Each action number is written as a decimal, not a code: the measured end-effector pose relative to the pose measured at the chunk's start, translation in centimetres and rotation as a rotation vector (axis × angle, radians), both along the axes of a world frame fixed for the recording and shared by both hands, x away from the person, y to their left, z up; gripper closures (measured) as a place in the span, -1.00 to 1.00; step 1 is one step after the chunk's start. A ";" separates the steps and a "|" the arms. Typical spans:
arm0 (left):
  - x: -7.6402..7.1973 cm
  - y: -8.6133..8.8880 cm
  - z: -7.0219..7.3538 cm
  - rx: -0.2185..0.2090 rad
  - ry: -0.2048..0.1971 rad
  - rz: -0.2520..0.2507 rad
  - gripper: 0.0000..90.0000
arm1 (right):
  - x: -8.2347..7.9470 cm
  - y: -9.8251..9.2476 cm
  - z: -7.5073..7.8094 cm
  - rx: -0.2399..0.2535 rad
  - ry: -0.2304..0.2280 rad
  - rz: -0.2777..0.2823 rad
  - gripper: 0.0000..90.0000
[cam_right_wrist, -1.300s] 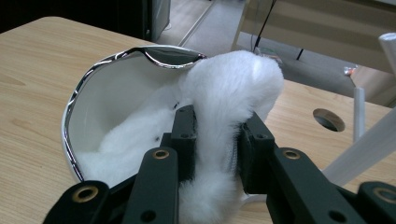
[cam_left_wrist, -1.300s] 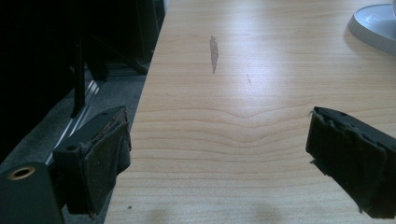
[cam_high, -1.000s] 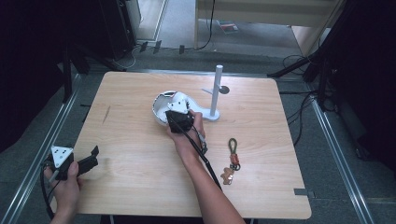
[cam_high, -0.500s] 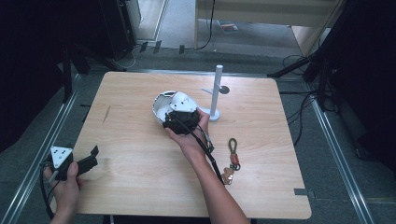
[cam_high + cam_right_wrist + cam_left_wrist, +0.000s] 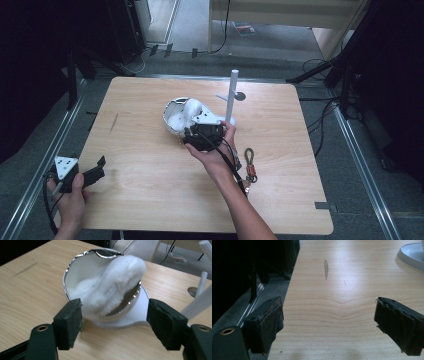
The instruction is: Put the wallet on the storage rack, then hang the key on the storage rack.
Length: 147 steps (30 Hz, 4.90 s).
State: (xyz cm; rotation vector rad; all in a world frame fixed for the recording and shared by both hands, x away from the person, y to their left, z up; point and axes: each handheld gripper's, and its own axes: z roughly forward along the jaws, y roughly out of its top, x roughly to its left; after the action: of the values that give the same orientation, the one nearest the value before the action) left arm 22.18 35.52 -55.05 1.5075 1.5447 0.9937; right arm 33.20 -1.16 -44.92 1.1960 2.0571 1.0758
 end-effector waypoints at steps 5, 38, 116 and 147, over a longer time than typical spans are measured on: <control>0.0 0.0 0.0 0.000 0.000 0.002 -0.79 | -1.1 -0.9 -0.1 -0.037 0.035 -0.005 -0.43; 0.0 -0.2 0.0 0.012 0.003 0.009 -0.79 | -2.8 -11.3 -3.4 -0.031 0.415 -0.215 -0.36; 0.1 -0.2 0.0 0.015 0.006 0.013 -0.79 | -0.3 -14.1 -5.7 -0.267 0.760 -0.248 0.54; 0.1 -0.2 0.0 0.006 0.009 0.011 -0.79 | -1.9 -15.4 -2.4 -0.141 0.459 -0.282 0.56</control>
State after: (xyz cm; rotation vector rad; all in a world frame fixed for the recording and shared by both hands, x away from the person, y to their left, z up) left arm 22.32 35.36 -55.07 1.5114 1.5588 1.0001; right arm 31.34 -16.54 -47.33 1.7161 2.1541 0.5497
